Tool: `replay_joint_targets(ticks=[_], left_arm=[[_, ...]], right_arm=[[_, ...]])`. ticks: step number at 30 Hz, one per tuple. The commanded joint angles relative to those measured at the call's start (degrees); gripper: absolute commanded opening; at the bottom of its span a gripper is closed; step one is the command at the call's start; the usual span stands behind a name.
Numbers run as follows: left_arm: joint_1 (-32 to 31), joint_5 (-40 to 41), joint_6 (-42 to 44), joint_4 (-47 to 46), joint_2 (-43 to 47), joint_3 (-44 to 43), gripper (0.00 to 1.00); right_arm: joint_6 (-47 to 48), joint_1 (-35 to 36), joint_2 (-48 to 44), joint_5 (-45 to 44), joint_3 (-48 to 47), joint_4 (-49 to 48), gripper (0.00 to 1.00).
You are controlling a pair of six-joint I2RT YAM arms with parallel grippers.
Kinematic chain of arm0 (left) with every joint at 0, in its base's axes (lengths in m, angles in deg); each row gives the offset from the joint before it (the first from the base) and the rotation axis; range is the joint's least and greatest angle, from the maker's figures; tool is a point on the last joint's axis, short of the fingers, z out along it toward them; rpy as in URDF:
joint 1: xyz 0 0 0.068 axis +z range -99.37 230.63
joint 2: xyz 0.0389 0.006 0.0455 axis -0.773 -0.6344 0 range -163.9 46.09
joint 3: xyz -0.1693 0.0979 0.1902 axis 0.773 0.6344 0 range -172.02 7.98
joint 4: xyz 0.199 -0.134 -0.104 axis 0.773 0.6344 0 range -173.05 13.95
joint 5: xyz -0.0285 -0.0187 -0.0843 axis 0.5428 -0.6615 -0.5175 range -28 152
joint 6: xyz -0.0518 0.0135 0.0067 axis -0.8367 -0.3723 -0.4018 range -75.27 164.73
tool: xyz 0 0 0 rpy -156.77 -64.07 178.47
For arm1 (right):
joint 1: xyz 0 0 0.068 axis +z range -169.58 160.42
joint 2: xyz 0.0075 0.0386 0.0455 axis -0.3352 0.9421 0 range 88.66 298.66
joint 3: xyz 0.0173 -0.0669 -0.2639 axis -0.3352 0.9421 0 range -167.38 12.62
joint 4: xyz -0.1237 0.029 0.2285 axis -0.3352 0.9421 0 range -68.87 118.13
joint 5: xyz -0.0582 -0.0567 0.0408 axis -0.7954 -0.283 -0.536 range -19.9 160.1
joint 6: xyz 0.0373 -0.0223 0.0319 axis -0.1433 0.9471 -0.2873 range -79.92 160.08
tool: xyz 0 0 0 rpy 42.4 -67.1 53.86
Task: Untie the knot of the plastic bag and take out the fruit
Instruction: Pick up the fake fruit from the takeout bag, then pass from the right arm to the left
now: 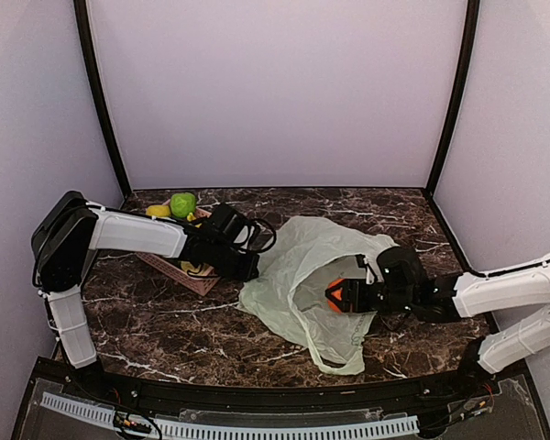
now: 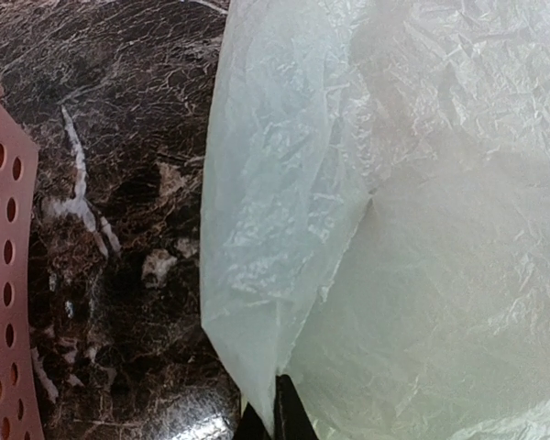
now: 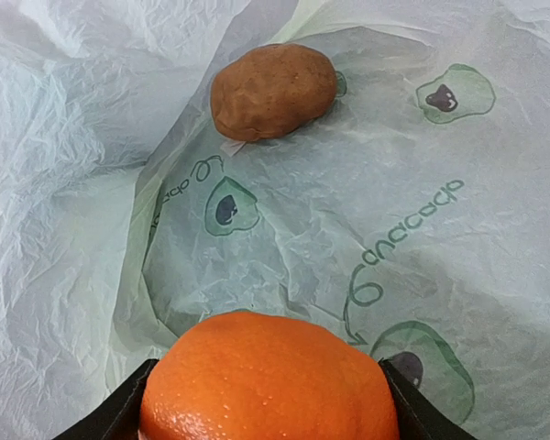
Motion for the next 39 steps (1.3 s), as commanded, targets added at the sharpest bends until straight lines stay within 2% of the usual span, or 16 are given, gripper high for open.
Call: replay_joint_targets(ticks=[1,8,13,17,21,25,29,36,39], left_arm=[[0.58,1.72,-0.95,2.31,2.41,1.06,0.01],[0.79,1.88,-0.7,3.12,3.16,0.03,0.01],[0.79,2.71,-1.4,2.63,3.81,-0.71,0.04],[0.79,2.48,-1.66,1.69,5.2,-0.7,0.2],[0.79,3.1,-0.56,2.52,8.15,-0.95,0.45],[0.79,4.15,0.91,3.71,12.57,-0.61,0.63],[0.8,4.21,2.14,4.93,16.71,0.09,0.69],[0.8,3.11,0.75,3.43,24.96,3.5,0.71],[0.79,1.39,0.26,2.65,27.39,4.18,0.71]], right_arm=[[-1.38,-0.29,-6.95,-2.37,2.36,4.68,0.54],[2.63,-0.3,-19.82,1.98,4.05,9.03,0.55],[5.07,-0.32,-23.71,9.35,1.5,15.74,0.56],[6.94,-0.27,-23.98,14.51,-0.78,22.07,0.56],[6.15,-0.27,-23.29,17.65,-1.9,28.63,0.55],[6.14,-0.19,-23.16,24.12,-0.75,31.69,0.55],[7.06,0.12,-23.45,31.68,-0.57,35.38,0.55],[6.75,1.52,-26.4,42.55,-5.68,38.2,0.54],[6.29,1.75,-26.18,44.44,-9.18,38.0,0.54]])
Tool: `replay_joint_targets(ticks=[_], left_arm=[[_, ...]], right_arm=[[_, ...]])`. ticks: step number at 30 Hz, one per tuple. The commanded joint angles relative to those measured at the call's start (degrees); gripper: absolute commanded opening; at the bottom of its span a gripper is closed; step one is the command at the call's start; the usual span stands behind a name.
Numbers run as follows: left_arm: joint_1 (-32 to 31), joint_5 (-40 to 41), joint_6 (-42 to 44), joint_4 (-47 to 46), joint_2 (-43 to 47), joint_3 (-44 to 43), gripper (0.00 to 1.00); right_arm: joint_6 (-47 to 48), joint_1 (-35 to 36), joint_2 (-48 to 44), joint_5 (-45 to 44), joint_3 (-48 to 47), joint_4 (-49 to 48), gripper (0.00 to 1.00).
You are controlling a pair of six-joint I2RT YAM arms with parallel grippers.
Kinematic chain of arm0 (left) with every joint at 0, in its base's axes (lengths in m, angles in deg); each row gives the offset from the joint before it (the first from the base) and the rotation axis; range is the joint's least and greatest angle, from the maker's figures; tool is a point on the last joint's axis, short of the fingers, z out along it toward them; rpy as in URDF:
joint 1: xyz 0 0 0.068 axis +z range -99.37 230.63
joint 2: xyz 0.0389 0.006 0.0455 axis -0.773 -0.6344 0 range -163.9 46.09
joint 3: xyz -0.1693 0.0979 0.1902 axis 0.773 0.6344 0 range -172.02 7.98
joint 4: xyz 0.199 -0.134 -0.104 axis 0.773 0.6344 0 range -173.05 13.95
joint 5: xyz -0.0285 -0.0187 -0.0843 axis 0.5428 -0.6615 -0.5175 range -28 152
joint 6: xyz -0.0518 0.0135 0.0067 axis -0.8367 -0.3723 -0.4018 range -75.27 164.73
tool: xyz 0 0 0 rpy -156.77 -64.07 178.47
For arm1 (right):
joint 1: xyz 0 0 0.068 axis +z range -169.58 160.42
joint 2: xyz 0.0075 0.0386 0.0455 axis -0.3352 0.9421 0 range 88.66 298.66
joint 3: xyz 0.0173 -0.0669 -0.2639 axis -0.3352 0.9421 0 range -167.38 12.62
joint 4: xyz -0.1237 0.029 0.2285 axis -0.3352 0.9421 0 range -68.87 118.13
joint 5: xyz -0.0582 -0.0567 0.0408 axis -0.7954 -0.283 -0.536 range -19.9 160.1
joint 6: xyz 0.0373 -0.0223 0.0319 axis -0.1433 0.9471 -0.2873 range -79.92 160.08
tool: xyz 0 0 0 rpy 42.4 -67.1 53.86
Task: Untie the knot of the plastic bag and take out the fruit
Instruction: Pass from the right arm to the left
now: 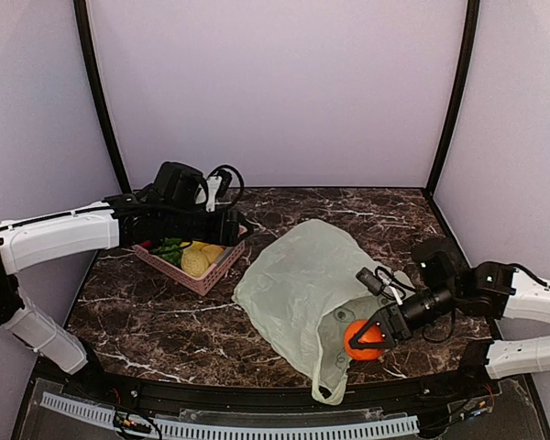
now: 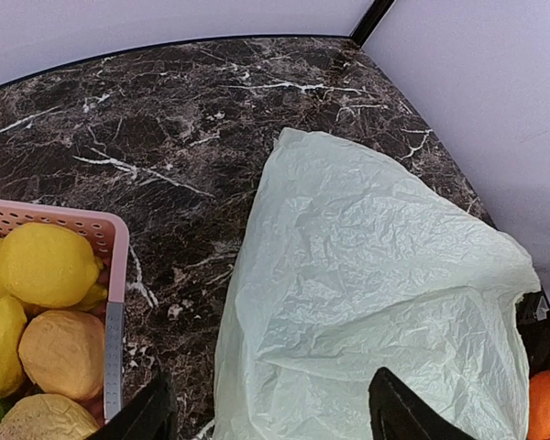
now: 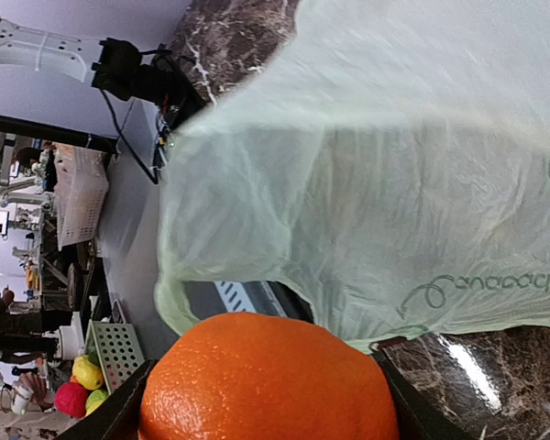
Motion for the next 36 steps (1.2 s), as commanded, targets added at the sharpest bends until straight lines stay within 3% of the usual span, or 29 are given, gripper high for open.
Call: replay_joint_targets(ticks=[1,7,11,17,19,21,25,31,36], left_arm=[[0.4,-2.5,-0.48,-0.07,4.53,1.67,0.71],[0.02,-12.11,1.74,-2.14,8.63,1.87,0.73],[-1.8,-20.55,1.64,-7.51,10.76,3.32,0.76],[-7.98,-25.75,1.41,-15.66,12.42,5.29,0.87],[-10.83,-23.96,3.12,-17.26,13.34,5.94,0.9],[-14.09,-15.73,7.89,-17.74,14.71,6.88,0.92],[-17.38,-7.53,16.55,-17.57,16.55,7.79,0.94],[-22.71,1.67,33.06,-19.05,16.85,8.68,0.95],[-25.28,5.42,39.38,-20.33,16.02,8.57,0.96]], right_arm=[[-0.23,0.53,-0.57,6.56,-6.53,-0.84,0.54],[-0.8,0.54,1.92,-4.61,-13.96,-5.28,0.54],[-2.73,0.57,5.19,-12.09,-15.39,-15.0,0.54],[-3.8,0.55,11.51,-11.81,-18.46,-31.12,0.56],[-3.45,0.57,13.45,-10.72,-20.82,-31.55,0.56],[-2.93,0.58,15.69,-9.74,-23.61,-29.77,0.56],[-3.8,0.57,17.21,-6.47,-25.73,-29.11,0.57],[-7.24,0.57,18.94,-0.83,-28.09,-27.45,0.57],[-8.34,0.52,19.05,1.54,-28.19,-27.22,0.57]])
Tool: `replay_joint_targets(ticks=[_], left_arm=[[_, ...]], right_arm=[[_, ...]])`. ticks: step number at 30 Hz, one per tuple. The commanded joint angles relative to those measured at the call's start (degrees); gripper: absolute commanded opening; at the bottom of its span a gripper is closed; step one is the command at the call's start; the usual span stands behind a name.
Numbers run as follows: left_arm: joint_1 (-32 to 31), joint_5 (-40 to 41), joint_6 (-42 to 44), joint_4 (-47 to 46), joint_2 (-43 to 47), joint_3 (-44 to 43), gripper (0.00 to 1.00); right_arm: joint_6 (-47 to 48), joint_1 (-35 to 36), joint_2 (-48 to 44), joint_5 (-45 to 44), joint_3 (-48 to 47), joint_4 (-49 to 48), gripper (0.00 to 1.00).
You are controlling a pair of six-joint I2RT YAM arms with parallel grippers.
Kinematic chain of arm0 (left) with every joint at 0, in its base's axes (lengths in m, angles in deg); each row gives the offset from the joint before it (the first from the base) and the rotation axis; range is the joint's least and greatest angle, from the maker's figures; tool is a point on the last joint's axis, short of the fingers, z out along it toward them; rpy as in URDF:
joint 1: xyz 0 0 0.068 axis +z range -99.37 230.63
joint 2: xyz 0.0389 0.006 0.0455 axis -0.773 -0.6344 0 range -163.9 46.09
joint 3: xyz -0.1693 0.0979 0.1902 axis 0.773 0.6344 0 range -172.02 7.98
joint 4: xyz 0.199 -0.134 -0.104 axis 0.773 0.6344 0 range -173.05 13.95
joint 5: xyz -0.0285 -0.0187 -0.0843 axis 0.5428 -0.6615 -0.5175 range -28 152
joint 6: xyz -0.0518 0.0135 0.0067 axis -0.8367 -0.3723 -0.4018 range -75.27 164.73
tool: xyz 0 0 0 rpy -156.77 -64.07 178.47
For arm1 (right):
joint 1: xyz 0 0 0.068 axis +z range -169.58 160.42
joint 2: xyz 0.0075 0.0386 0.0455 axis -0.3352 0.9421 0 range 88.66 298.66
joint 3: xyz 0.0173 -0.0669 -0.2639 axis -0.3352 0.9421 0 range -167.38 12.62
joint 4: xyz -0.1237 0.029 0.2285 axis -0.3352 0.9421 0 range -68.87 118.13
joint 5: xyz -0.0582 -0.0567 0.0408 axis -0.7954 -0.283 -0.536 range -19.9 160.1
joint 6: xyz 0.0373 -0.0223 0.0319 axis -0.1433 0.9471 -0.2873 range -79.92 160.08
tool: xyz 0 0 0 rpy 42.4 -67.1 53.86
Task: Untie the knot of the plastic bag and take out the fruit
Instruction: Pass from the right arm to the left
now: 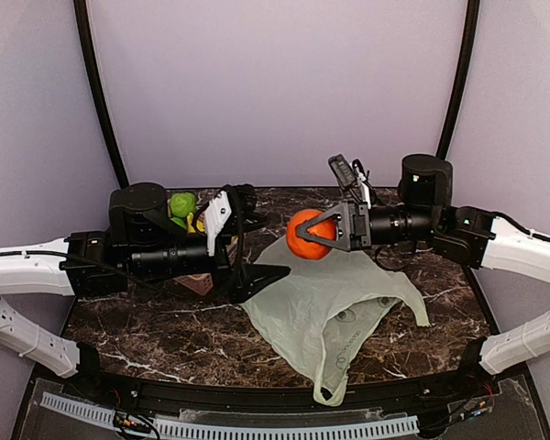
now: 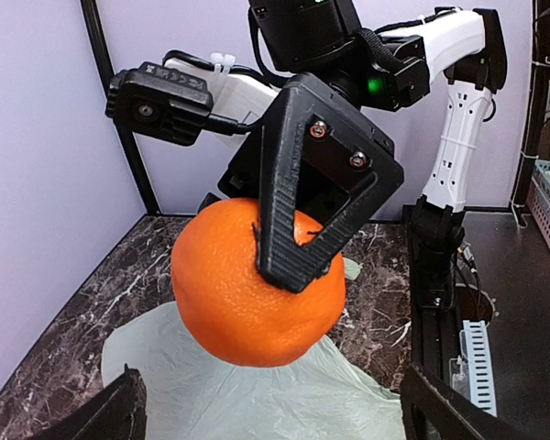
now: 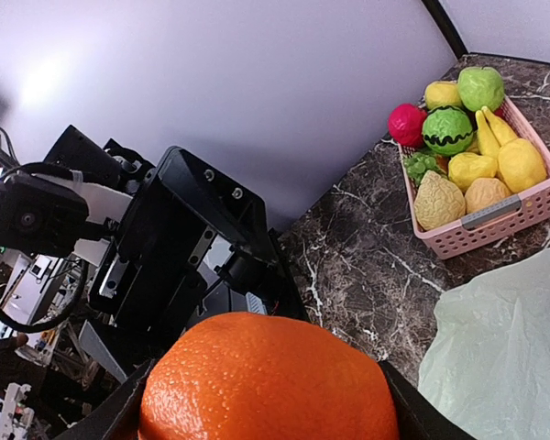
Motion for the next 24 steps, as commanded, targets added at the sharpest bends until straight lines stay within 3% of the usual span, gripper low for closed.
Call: replay_joint_targets(ticks=[1,18,24], left_arm=[[-1.49,5.04,10.39,-2.42,-0.25,0.71,0.96],[-2.23,-4.68,11.66,-5.13,-6.57,-3.86,0.96],[-2.23,-3.68,11.65,-8.32,-6.61,-3.2,0.96]], right_arm=[[-1.91,0.41,0.4,4.49,-1.73,-0.58,0.57],[-3.05,0.37,1.95,8.47,-3.05,-0.3,0.57],[-3.46,0.42,1.25,8.32,-2.09,-0.3,0.57]])
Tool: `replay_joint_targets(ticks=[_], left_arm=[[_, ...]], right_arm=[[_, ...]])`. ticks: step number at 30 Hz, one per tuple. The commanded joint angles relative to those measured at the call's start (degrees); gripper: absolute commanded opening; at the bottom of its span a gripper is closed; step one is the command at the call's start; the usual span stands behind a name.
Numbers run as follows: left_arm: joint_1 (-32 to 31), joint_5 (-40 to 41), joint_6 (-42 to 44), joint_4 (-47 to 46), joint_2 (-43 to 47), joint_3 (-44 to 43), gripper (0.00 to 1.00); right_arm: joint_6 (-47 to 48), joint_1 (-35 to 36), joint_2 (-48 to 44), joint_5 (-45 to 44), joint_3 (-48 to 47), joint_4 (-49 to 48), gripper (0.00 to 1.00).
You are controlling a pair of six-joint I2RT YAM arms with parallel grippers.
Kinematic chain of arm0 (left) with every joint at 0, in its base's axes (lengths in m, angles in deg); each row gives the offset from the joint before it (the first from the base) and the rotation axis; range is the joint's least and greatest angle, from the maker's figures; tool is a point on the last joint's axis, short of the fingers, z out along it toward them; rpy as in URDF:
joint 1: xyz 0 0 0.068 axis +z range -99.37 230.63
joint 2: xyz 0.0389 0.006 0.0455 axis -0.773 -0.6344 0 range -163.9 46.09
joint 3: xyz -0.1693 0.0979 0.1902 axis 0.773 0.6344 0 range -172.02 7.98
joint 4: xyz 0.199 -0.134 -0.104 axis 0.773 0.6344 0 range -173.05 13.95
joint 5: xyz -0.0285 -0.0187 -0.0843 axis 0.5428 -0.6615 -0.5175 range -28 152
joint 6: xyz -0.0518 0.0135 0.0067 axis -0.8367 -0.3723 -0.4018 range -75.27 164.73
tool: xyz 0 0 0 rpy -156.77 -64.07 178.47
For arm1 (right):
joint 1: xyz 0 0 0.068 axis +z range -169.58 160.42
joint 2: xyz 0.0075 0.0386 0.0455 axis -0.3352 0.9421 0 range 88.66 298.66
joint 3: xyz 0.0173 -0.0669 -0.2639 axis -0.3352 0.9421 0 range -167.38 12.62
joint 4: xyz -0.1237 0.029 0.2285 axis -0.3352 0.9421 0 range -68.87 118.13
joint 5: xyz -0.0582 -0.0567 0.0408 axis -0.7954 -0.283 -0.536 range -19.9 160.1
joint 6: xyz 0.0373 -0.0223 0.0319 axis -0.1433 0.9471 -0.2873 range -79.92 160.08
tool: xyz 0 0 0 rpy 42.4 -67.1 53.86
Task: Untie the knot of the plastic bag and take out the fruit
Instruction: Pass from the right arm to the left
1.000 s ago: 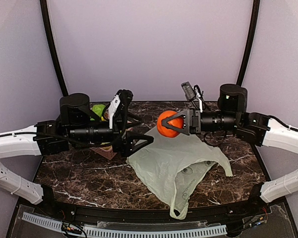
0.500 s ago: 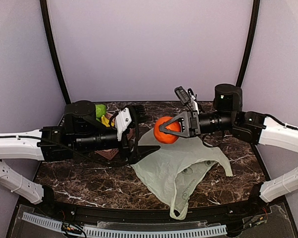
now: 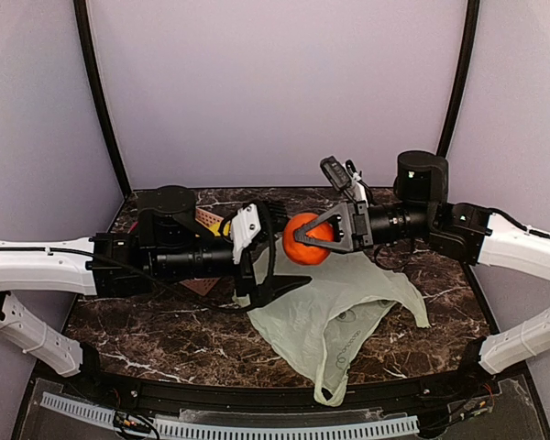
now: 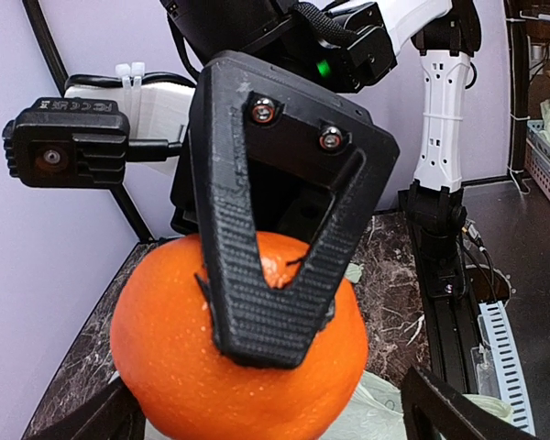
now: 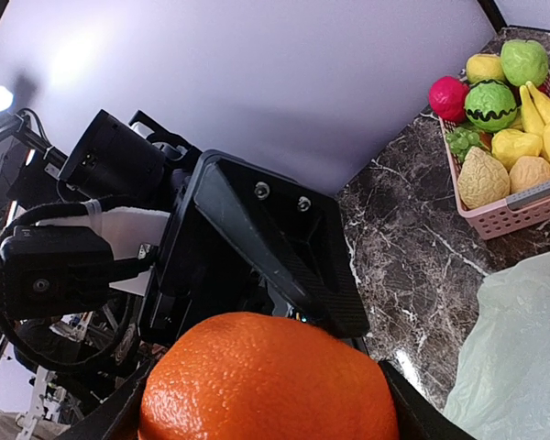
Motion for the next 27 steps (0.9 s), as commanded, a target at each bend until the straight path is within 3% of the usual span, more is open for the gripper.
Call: replay_joint_targets(ticks=[1,20,27], left_arm=[[-0.24,-1.11,0.63,-3.6,0.41,-1.23,0.96],[-0.24,-1.95,-0.38,-5.59,-1.95,-2.35,0.97],[-0.24,-1.24,-0.82,-6.48,-2.36,-2.35,0.92]], right_arm=[[-0.93,0.4,-0.48,0.73,-0.31,-0.7,0.57],[-2.32,0.42,0.09,1.51,0.86,-1.02,0.57],[-2.79,0.42,0.13,2.11,1.31,-1.06,0.57]])
